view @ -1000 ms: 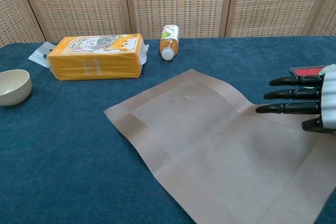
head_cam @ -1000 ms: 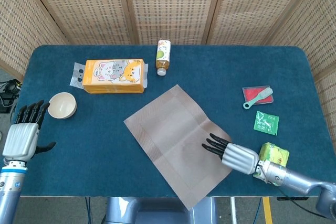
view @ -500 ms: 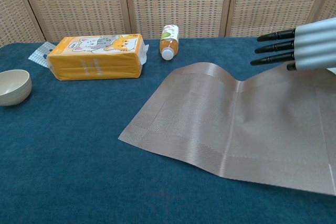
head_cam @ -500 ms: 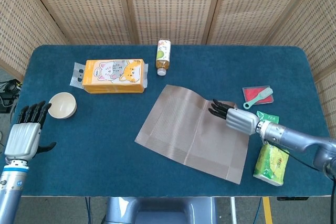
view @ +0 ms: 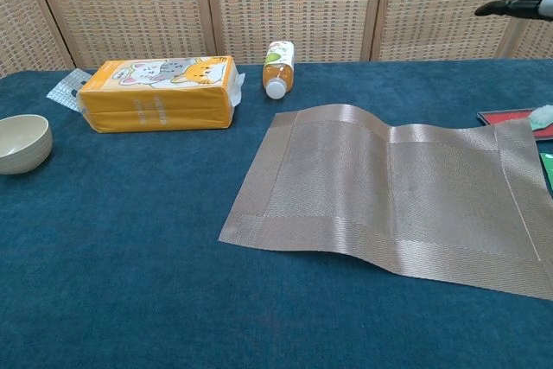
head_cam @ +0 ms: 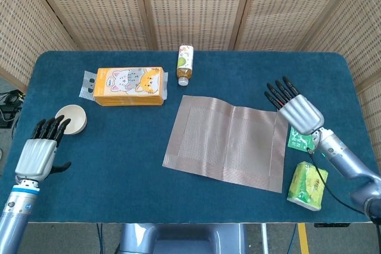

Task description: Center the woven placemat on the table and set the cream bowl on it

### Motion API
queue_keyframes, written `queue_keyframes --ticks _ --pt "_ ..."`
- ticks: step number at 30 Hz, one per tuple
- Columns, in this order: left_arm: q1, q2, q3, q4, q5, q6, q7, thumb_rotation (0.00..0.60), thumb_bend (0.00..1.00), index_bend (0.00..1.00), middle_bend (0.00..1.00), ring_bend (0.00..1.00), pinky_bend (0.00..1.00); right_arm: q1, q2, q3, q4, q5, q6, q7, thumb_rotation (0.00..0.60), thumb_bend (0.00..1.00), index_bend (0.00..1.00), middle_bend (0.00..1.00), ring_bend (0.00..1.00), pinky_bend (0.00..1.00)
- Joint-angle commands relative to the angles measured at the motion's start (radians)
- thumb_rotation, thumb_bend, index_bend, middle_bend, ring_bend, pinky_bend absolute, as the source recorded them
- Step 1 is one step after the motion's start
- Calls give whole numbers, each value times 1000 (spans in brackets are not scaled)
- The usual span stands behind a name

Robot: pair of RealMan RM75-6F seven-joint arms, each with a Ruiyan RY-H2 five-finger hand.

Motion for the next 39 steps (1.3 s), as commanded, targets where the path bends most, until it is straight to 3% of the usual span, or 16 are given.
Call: queue_keyframes --ticks 1,7,11,13,17,23,39 --pt "-12 -11 13 31 71 -11 -50 600 0 0 0 0 0 -111 62 67 -207 133 59 84 600 0 0 0 0 0" --pt "-93 -65 28 156 253 -76 -169 600 0 0 0 0 0 -244 100 64 -492 242 150 127 600 0 0 0 0 0" --pt "-182 -121 23 257 349 -144 -245 600 0 12 0 0 0 -312 85 31 -557 236 214 125 600 0 0 0 0 0" --pt "-283 -188 33 339 428 -242 -327 600 0 56 0 0 0 -371 52 10 -592 241 269 159 600 0 0 0 0 0" --pt "-370 -300 39 496 486 -295 -396 600 0 179 0 0 0 -419 3 10 -582 230 342 157 600 0 0 0 0 0" --pt "-441 -428 66 683 538 -310 -426 600 0 275 0 0 0 -448 -24 19 -551 222 373 145 600 0 0 0 0 0" --pt "-546 -654 72 958 499 -357 -458 600 0 305 0 0 0 -464 -26 41 -537 218 342 151 600 0 0 0 0 0"
